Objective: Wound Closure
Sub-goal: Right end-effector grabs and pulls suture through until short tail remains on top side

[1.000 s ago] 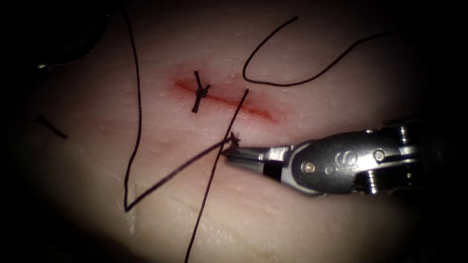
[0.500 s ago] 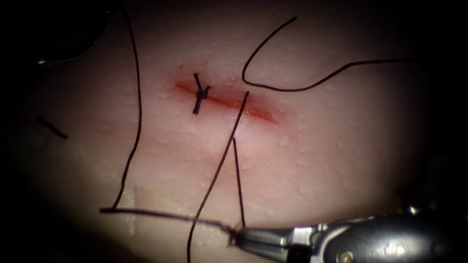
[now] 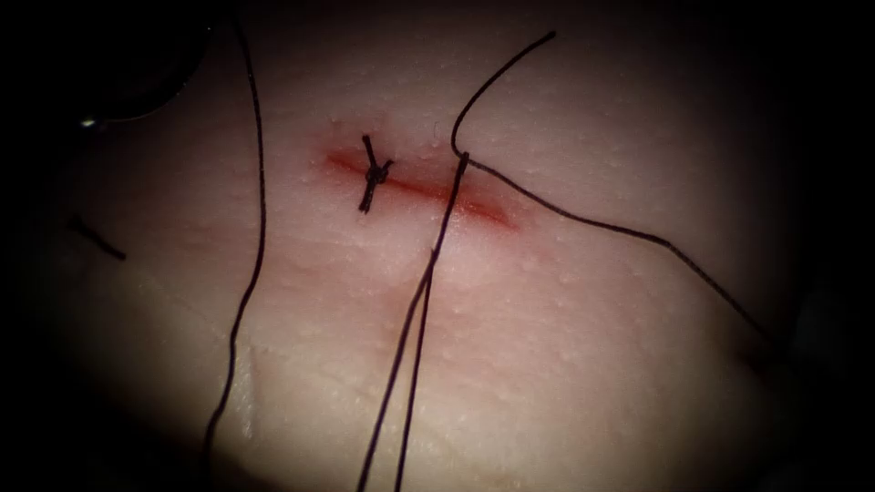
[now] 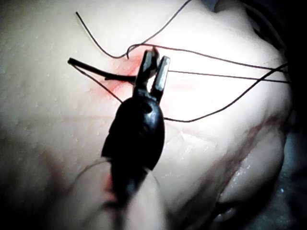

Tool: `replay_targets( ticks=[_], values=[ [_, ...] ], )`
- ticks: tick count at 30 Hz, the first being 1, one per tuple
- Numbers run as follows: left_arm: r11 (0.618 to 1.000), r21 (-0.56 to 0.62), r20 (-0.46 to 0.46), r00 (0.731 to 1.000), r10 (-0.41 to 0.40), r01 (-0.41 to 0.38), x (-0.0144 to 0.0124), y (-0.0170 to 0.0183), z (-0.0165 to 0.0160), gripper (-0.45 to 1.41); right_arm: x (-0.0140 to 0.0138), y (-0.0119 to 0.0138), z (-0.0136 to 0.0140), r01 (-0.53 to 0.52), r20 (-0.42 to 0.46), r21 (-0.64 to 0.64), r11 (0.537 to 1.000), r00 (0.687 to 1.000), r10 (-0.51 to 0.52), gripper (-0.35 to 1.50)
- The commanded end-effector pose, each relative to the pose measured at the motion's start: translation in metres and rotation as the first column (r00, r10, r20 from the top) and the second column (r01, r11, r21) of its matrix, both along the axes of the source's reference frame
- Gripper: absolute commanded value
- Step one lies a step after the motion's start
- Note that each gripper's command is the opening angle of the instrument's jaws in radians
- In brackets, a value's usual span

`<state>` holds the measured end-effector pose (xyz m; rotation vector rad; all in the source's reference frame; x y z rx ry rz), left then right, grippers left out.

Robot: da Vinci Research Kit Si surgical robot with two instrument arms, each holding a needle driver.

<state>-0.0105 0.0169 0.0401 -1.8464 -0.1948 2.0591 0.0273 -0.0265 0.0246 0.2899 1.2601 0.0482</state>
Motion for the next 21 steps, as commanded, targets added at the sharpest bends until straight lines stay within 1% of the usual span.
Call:
replay_targets(
  ticks=[1,2,4,5,6,7,9,10,17,18,20,21],
  values=[
    [1.0,0.003,0.001,1.0,0.001,-0.001,-0.0006,-0.0008,0.0005,-0.45,-0.0004,0.0014,0.0016,-0.027,0.029,-0.001,1.0,0.999,0.027,1.11],
    [1.0,0.003,0.001,1.0,0.001,-0.001,-0.0006,-0.0009,0.0005,-0.45,-0.001,0.0023,0.0022,-0.035,0.037,0.002,0.999,0.999,0.035,1.15],
    [1.0,0.003,0.0,1.0,0.001,-0.001,-0.0006,-0.0009,0.0005,-0.45,-0.0018,0.0037,0.003,-0.048,0.05,0.007,0.999,0.998,0.047,1.15],
    [1.0,0.002,0.0,1.0,0.001,-0.001,-0.0006,-0.001,0.0005,-0.45,-0.0026,0.0052,0.0039,-0.057,0.061,0.013,0.998,0.997,0.056,1.11],
    [1.0,0.002,0.0,1.0,0.001,-0.001,-0.0006,-0.001,0.0006,-0.45,-0.003,0.0058,0.0044,-0.063,0.067,0.014,0.998,0.996,0.062,1.1],
    [1.0,0.002,0.0,1.0,0.001,-0.001,-0.0006,-0.001,0.0006,-0.45,-0.0035,0.0071,0.0054,-0.077,0.081,0.016,0.997,0.994,0.075,1.05],
    [1.0,0.001,0.0,1.0,0.001,-0.001,-0.0006,-0.001,0.0006,-0.45,-0.0038,0.008,0.0063,-0.084,0.089,0.017,0.996,0.993,0.083,1.05],
    [1.0,0.001,-0.001,1.0,0.0,0.0,-0.0007,-0.0011,0.0006,-0.45,-0.004,0.0089,0.0073,-0.091,0.096,0.017,0.996,0.991,0.089,1.03],
    [1.0,0.0,-0.001,1.0,0.001,-0.001,-0.0006,-0.0012,0.0006,-0.45,-0.0049,0.012,0.0107,-0.113,0.116,0.012,0.994,0.987,0.111,1.01],
    [1.0,0.0,-0.003,1.0,-0.001,0.001,-0.0006,-0.0012,0.0006,-0.45,-0.0052,0.013,0.0117,-0.12,0.124,0.005,0.993,0.985,0.119,1.03],
    [1.0,0.0,-0.004,1.0,-0.001,0.001,-0.0006,-0.0013,0.0006,-0.45,-0.0054,0.0137,0.0126,-0.119,0.125,-0.002,0.993,0.985,0.119,1.03],
    [1.0,-0.001,-0.004,1.0,-0.001,0.001,-0.0006,-0.0013,0.0007,-0.45,-0.0054,0.0146,0.0138,-0.12,0.126,-0.011,0.993,0.985,0.121,1.05]
  ],
)
